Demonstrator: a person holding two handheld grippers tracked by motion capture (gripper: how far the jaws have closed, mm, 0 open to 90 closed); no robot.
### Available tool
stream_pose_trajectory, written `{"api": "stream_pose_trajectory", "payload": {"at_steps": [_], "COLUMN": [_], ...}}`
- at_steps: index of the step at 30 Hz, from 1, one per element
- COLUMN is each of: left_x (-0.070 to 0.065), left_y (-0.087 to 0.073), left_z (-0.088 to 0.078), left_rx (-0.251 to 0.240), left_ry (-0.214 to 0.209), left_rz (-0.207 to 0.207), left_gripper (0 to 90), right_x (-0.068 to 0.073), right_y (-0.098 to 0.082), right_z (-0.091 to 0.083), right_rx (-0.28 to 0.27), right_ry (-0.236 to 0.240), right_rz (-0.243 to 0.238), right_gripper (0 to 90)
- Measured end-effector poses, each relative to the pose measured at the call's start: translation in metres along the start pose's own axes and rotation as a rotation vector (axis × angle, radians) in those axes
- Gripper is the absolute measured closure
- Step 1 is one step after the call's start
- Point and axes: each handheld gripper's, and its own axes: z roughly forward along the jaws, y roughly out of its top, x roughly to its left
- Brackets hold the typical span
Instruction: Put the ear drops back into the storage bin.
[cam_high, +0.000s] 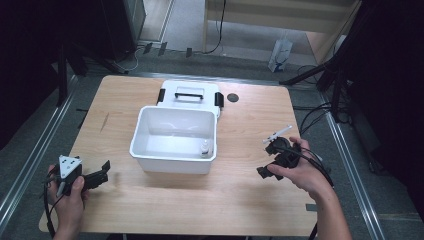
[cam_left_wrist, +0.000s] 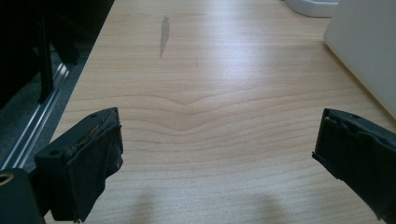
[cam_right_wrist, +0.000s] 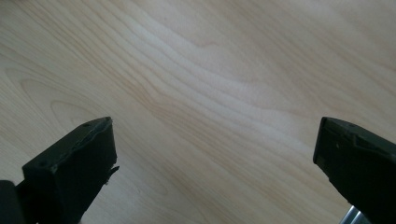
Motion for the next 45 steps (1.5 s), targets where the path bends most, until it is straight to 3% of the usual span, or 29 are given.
{"api": "stream_pose_trajectory", "payload": {"at_steps": [4, 11, 17, 20, 22, 27, 33, 38, 45], "left_x": [0.0, 0.001, 0.001, 0.001, 0.001, 0.0, -0.001, 0.001, -0.001], "left_y": [0.0, 0.0, 0.0, 0.0, 0.0, 0.0, 0.0, 0.0, 0.0], "left_z": [0.0, -0.001, -0.001, -0.001, -0.001, 0.0, -0.001, -0.001, -0.001], "left_rx": [0.001, -0.002, 0.001, 0.0, 0.0, -0.002, -0.005, -0.021, -0.023], "left_ry": [0.015, 0.011, 0.009, 0.006, 0.008, 0.008, 0.019, -0.018, 0.004], "left_rz": [-0.002, -0.009, -0.01, -0.01, -0.01, -0.005, 0.001, -0.021, -0.016], "left_gripper": [1.4, 0.5, 0.5, 0.5, 0.5, 0.5, 0.6, 0.9, 0.8], "right_x": [-0.001, -0.002, -0.002, -0.003, -0.004, -0.005, -0.002, 0.002, 0.005], "right_y": [-0.014, -0.034, -0.057, -0.074, -0.083, -0.103, -0.126, -0.141, -0.156], "right_z": [0.01, 0.019, 0.03, 0.034, 0.036, 0.041, 0.044, 0.047, 0.056], "right_rx": [0.005, -0.054, -0.122, -0.212, -0.268, -0.355, -0.503, -0.607, -0.651], "right_ry": [-0.007, -0.025, -0.093, -0.133, -0.134, -0.167, -0.197, -0.206, -0.211], "right_rz": [0.028, 0.07, 0.124, 0.161, 0.189, 0.248, 0.295, 0.35, 0.413], "right_gripper": [0.0, 0.0, 0.0, 0.0, 0.0, 0.0, 0.0, 0.0, 0.0]}}
